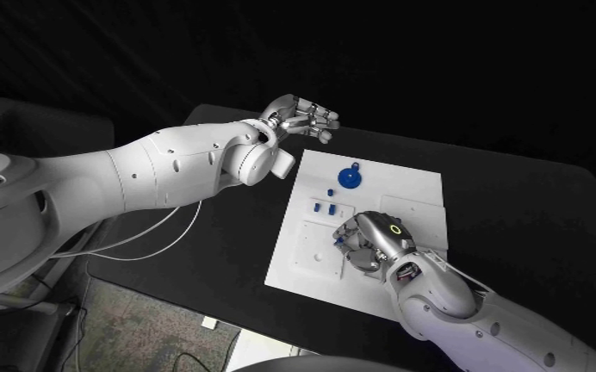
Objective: Assemble the parts on the task board
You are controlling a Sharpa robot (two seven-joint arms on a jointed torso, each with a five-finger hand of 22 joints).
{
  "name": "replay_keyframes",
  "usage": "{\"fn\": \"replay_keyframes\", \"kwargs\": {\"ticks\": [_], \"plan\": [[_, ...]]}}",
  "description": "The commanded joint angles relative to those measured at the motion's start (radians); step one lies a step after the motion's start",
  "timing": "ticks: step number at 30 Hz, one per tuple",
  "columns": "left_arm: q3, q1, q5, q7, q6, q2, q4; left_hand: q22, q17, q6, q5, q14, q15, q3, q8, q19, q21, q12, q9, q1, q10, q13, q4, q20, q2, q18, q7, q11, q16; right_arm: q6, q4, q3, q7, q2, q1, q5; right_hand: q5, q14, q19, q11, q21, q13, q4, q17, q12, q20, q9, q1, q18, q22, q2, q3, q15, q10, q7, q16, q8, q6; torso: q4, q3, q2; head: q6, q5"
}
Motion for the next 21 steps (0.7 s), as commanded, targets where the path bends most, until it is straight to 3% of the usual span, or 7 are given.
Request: {"fn": "replay_keyframes", "kwargs": {"ticks": [1,21], "plan": [[0.001,0.001,-0.003,0.008,0.002,0.003,0.001,0.001,-0.001,-0.002,0.005,0.002,0.002,0.008,-0.001,-0.009,-0.006,0.0,0.0,0.007,-0.004,0.0,0.001,0.001,-0.004,0.02,0.0,0.002,-0.004,0.022,0.0,-0.002,-0.007,0.003,-0.001,-0.022,0.002,0.0,0.051,-0.012,0.007,0.001,-0.006,0.001,0.004,-0.004,0.0,0.006,0.01,0.088,0.003,0.001,-0.008,0.021,0.0,-0.003,0.003,0.002,-0.0007,0.0005,0.0,-0.002,0.003],[0.001,0.001,-0.005,0.006,0.011,0.007,0.0,0.003,-0.001,-0.003,0.004,0.002,0.002,0.008,-0.001,-0.009,-0.007,0.0,0.0,0.005,-0.005,0.0,0.003,0.001,-0.005,0.02,0.0,0.002,-0.004,0.03,-0.019,-0.019,-0.042,0.016,-0.001,-0.077,0.001,0.0,0.05,-0.012,0.008,0.001,-0.01,0.0,0.004,-0.004,-0.002,0.004,0.008,0.089,0.005,0.002,-0.007,0.021,0.0,-0.004,0.003,0.003,0.0005,0.0006,0.0,-0.007,0.01]]}}
